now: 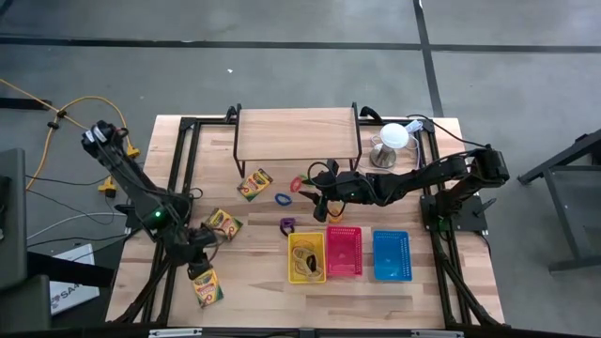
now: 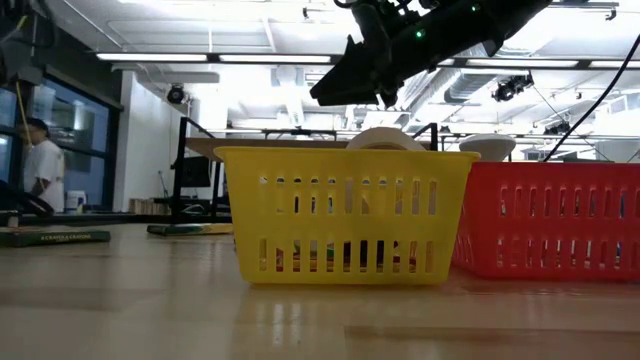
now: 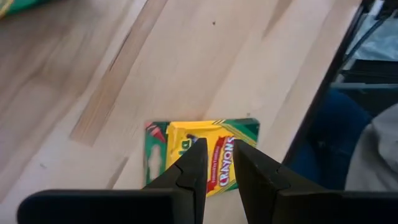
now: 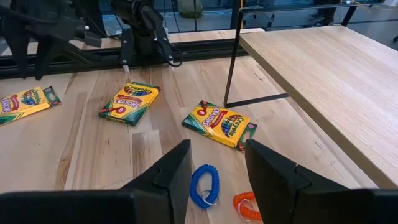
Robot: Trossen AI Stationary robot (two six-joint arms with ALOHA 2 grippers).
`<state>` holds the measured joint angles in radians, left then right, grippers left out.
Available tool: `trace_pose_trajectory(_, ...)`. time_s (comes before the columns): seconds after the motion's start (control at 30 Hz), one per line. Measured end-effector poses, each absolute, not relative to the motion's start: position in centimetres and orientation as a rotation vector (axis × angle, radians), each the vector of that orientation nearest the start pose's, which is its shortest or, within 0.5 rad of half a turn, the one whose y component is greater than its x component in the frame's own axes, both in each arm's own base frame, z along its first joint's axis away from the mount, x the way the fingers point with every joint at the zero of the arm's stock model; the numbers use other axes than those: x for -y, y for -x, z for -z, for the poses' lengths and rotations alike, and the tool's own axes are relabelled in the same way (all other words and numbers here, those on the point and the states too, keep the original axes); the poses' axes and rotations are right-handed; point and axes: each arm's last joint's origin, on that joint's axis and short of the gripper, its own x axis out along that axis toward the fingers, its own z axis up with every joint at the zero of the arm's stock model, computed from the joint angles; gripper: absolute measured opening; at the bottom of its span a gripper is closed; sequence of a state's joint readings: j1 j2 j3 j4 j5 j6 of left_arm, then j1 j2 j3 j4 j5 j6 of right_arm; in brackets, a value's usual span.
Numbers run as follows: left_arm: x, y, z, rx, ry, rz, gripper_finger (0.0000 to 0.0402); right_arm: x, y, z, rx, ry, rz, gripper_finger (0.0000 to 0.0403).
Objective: Pick & Place Office Desk Supplies
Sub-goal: Put the bottom crayon box into the red bin
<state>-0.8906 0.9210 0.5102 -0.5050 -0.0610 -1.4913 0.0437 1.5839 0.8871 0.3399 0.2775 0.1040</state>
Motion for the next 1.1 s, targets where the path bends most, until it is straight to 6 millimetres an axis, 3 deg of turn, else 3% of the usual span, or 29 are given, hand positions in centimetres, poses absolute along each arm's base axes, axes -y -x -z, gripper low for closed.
trace_pose_trajectory(1.1,15.1,-10.5,-16.7,-1.316,0.866,-0.122,0.0074,-0.7,-33.9,-22.3,-0.341,-0.045,0.249,0.0140)
